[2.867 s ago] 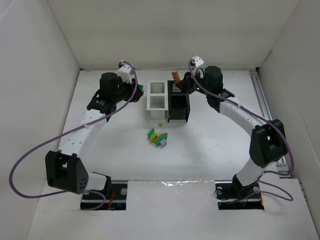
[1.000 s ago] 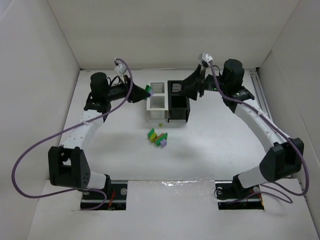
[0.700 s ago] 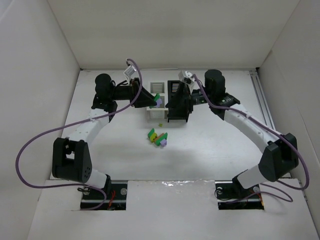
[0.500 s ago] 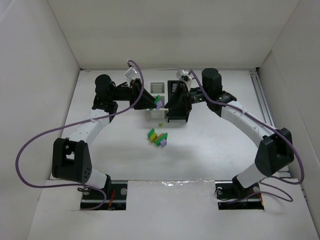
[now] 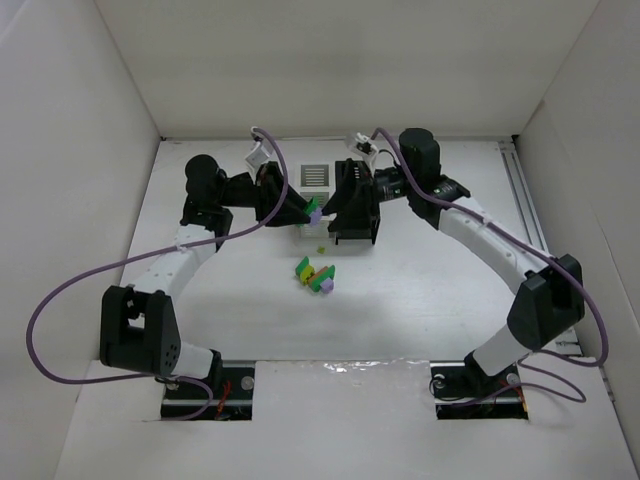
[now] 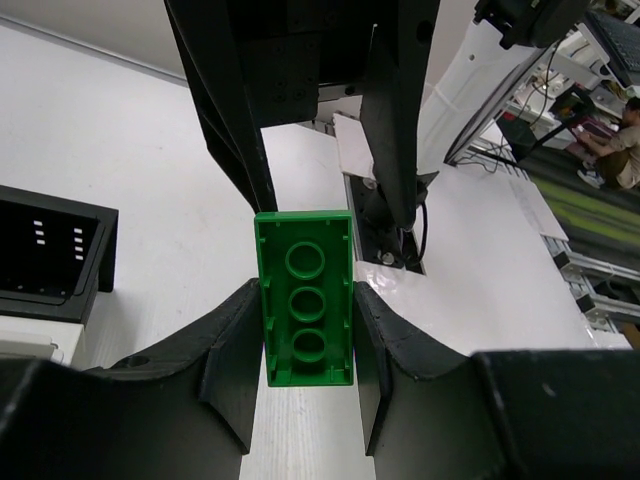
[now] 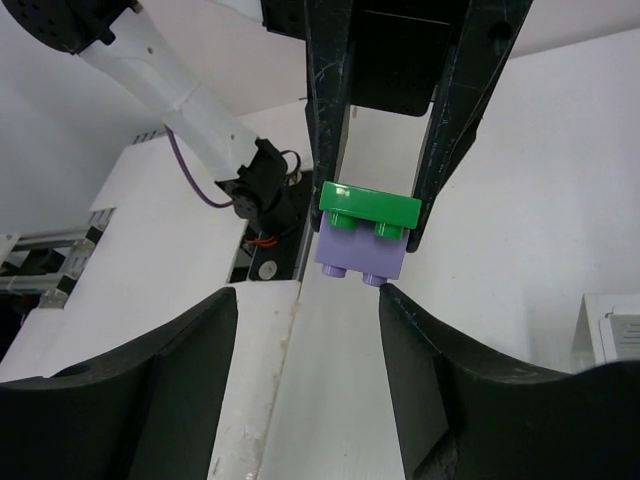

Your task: Sort the legos into containers by color

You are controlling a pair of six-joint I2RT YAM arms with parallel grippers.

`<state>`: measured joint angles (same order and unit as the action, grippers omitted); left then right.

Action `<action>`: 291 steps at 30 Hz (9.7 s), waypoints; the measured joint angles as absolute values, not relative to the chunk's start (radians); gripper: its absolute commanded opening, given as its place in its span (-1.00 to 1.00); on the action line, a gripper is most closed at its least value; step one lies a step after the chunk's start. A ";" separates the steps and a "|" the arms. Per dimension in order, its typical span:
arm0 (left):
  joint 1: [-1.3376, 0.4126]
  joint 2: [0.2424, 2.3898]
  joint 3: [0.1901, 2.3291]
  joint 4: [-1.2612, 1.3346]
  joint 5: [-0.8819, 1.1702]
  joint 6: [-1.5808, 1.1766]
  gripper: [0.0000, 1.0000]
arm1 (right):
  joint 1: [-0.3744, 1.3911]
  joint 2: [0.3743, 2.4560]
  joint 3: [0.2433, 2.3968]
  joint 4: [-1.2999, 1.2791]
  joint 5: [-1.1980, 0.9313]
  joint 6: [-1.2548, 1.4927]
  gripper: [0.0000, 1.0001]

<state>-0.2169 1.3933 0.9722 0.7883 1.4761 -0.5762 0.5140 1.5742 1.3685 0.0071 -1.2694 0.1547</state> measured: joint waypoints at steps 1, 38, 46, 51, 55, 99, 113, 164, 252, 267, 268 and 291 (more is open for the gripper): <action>-0.216 1.392 0.972 0.789 1.481 -0.575 -1.00 | 0.517 1.575 1.369 0.007 -1.268 0.159 0.28; -0.228 1.363 0.997 0.461 1.417 -0.273 -1.00 | 0.546 1.676 1.441 -0.019 -1.174 0.199 -0.29; -0.247 1.375 1.146 0.016 1.371 0.042 -0.65 | 0.540 1.678 1.444 -0.024 -1.174 0.195 -0.98; -0.247 1.369 1.128 0.027 1.360 0.033 -0.36 | 0.540 1.676 1.431 -0.025 -1.171 0.190 -1.00; -0.250 1.368 1.118 0.030 1.362 0.028 -0.19 | 0.542 1.663 1.408 -0.023 -1.164 0.187 -1.00; -0.234 1.389 1.182 -0.171 1.387 0.204 -1.00 | 0.571 1.627 1.390 -0.113 -1.075 0.046 -1.00; -0.157 1.369 1.184 -0.005 1.380 0.068 -1.00 | 0.480 1.539 1.260 -0.230 -1.034 -0.096 -1.00; -0.230 1.708 1.376 -0.006 0.812 0.290 -1.00 | 0.359 1.692 1.325 -0.149 -0.572 -0.440 -0.19; -0.241 0.905 0.696 0.129 0.083 0.108 1.00 | 0.888 1.233 0.765 0.022 -0.134 0.075 1.00; -0.233 0.813 0.656 0.078 0.030 0.108 1.00 | 1.003 1.799 1.103 -0.015 0.200 0.221 1.00; -0.233 0.808 0.651 0.077 0.028 0.108 1.00 | 1.002 1.800 1.105 -0.015 0.204 0.220 1.00; -0.220 0.810 0.630 0.071 0.025 0.131 1.00 | 0.891 1.668 1.073 -0.405 -0.159 -0.020 0.68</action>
<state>-0.2203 0.8097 0.6304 0.0708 0.0254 0.1310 0.8906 1.6676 1.0733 -0.4046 -0.1585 -0.0204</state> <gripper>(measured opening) 0.997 0.842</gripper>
